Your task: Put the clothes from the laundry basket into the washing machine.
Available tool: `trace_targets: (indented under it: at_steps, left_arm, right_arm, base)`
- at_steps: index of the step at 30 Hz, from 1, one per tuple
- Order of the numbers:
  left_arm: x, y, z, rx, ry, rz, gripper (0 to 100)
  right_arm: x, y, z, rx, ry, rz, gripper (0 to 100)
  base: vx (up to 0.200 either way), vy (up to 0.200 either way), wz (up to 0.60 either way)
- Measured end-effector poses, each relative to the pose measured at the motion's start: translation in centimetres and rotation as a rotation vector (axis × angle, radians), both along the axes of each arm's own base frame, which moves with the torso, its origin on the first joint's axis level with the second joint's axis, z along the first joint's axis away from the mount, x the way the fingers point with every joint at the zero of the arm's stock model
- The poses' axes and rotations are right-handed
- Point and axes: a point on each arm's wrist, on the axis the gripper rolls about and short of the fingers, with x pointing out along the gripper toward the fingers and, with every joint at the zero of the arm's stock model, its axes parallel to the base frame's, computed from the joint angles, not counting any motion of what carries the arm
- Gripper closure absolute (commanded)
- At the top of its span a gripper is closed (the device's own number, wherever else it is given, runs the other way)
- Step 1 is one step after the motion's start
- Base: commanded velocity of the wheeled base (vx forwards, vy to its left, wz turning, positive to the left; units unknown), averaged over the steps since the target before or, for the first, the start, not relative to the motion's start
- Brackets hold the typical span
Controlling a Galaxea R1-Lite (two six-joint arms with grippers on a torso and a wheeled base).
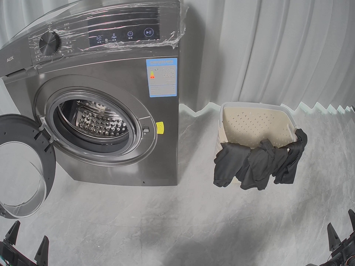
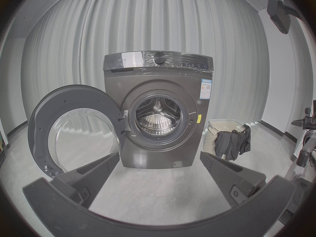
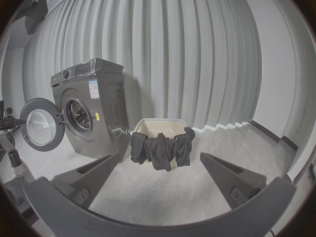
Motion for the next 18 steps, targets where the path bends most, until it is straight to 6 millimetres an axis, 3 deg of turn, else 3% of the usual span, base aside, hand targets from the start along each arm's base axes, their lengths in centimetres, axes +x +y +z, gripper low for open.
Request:
trace_targets:
  at_steps: [12,18]
  left_arm:
    - [0.00,0.00,0.00,0.000,0.000,0.000,0]
    - [0.00,0.00,0.00,0.000,0.000,-0.001,0]
  right_arm:
    - [0.00,0.00,-0.01,0.000,0.001,0.000,0]
    - [0.00,0.00,0.00,0.000,0.001,0.000,0]
  base:
    - [0.000,-0.200,0.00]
    - [0.000,0.000,0.00]
